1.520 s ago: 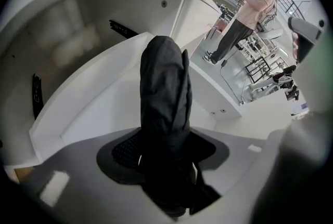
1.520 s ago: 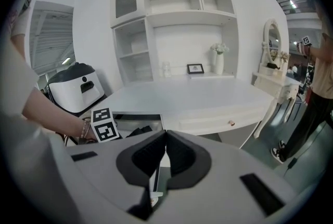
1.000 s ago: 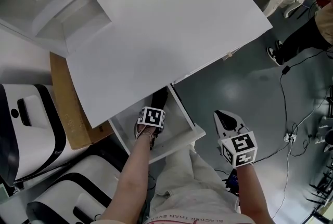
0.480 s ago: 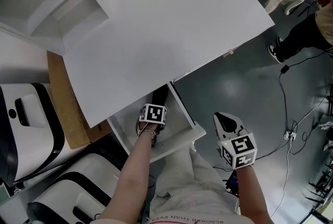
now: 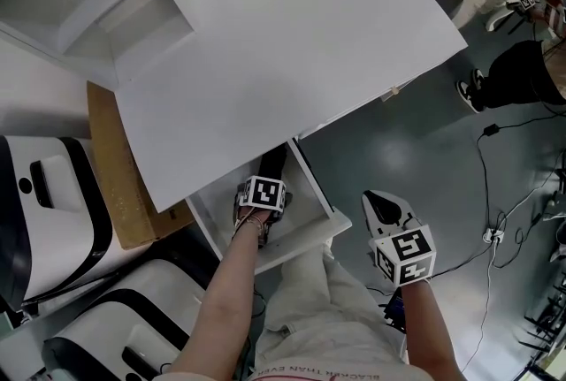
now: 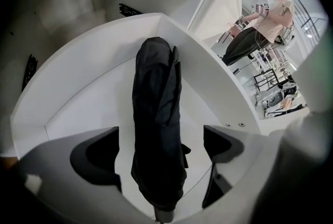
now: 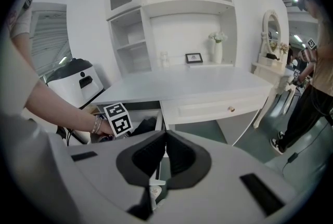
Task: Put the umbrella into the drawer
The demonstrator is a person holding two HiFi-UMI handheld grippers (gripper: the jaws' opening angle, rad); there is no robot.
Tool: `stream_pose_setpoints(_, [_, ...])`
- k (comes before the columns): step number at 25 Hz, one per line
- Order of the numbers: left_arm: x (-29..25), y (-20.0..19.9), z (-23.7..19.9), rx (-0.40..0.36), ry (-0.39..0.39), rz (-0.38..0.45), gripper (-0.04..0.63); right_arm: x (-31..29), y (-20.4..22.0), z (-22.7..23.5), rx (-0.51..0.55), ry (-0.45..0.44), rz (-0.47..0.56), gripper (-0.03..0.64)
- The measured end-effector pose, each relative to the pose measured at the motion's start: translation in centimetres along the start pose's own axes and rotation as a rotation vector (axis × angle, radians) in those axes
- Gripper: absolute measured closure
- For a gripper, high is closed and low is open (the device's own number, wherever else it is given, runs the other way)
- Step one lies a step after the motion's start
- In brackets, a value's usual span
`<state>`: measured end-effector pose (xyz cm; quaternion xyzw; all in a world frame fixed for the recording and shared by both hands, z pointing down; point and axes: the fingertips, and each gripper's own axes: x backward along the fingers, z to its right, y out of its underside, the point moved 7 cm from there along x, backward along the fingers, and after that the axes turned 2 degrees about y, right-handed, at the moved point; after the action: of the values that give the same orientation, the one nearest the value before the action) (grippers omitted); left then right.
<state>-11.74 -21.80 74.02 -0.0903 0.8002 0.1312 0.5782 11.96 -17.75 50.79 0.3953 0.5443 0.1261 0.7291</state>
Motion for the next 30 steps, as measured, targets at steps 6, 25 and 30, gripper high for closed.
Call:
stream_pose_setpoints(6, [1.3,0.5,0.4,-0.011,-0.006,-0.003,0.084,0.7,-1.0,-0.3,0.017,-0.003,0.022,0.607])
stream_pose_setpoints(25, [9.8,0.3,2.3,-0.051,-0.019,0.187,0.091,3.8,-4.9,0.0,0.123,-0.02,0.144,0.607])
stream_pose_setpoints(30, [12.7,-0.2,2.6,-0.048,-0.002,0.284,0.095,4.3,-6.1,-0.3,0.142,-0.018,0.185,0.607])
